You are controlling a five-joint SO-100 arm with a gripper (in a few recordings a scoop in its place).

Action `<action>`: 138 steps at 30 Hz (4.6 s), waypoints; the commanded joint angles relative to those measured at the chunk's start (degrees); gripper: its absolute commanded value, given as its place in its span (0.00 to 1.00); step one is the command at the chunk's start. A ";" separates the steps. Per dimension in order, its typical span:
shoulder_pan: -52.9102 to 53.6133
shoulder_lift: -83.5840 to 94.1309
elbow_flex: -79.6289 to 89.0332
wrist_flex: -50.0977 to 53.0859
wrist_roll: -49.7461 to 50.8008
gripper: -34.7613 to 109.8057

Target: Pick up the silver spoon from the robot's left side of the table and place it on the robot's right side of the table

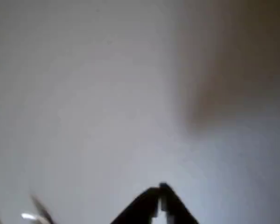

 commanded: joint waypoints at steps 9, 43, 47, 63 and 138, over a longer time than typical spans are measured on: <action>-0.35 0.18 -1.05 0.44 -0.53 0.23; -0.35 0.18 -1.05 0.44 -0.53 0.23; -0.35 0.18 -1.05 0.44 -0.53 0.23; -0.35 0.18 -1.05 0.44 -0.53 0.23; -37.97 -153.54 -156.53 28.12 -36.65 0.42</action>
